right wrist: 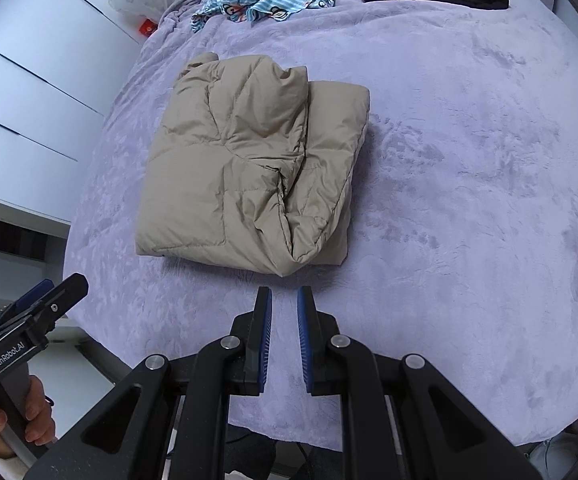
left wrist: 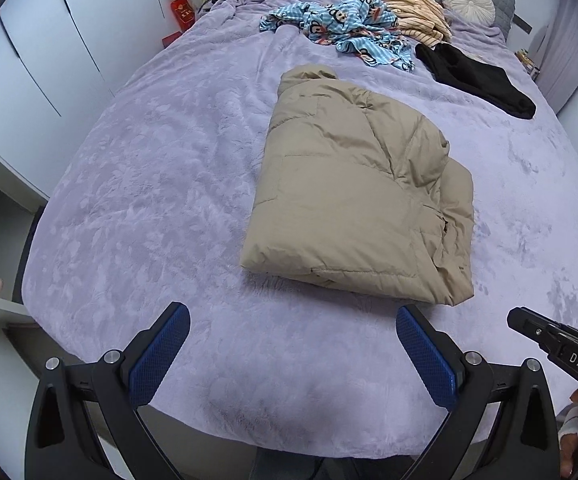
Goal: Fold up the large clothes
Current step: 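Open the right tool and pull both tools back from the jacket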
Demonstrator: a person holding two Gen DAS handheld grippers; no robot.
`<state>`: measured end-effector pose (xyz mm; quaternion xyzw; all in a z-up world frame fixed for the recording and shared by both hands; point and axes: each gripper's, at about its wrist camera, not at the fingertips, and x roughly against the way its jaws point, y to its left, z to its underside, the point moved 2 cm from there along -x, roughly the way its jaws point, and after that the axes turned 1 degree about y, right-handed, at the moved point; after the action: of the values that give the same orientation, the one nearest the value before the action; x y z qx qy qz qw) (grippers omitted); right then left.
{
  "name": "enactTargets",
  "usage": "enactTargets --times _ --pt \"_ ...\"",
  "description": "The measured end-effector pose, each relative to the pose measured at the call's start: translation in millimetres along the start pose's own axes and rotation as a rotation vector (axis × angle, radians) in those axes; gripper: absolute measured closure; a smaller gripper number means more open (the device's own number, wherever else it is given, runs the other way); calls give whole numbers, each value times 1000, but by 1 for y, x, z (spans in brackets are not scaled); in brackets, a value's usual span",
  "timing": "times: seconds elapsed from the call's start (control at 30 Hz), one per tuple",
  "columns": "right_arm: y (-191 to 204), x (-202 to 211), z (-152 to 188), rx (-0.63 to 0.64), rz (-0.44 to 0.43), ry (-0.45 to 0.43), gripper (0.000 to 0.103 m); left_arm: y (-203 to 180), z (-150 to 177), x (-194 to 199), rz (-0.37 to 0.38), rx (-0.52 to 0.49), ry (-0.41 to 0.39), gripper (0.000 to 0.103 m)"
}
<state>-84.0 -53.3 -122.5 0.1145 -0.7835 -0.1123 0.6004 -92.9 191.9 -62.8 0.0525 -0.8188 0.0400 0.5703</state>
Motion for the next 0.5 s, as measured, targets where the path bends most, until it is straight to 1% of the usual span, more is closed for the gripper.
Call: enactTargets --times 0.07,0.2,0.23,0.27,0.33,0.43,0.5 --pt "4 5 1 2 9 -13 88 3 -4 5 -1 -5 -20 0" --pt "13 17 -7 -10 21 -66 88 13 -16 15 -31 -39 -73 0" --pt "17 18 -10 -19 21 -78 82 18 -19 17 -27 -51 -81 0" --pt "21 18 -13 -32 21 -90 70 22 -23 19 -23 -65 -82 0" --pt "31 17 -17 -61 18 -116 55 32 -30 21 -16 -90 -78 0" --pt "50 16 -22 -75 20 -141 55 46 -41 21 -1 -99 -72 0" --pt "60 18 -24 -74 37 -154 54 51 -46 20 -1 -108 -72 0"
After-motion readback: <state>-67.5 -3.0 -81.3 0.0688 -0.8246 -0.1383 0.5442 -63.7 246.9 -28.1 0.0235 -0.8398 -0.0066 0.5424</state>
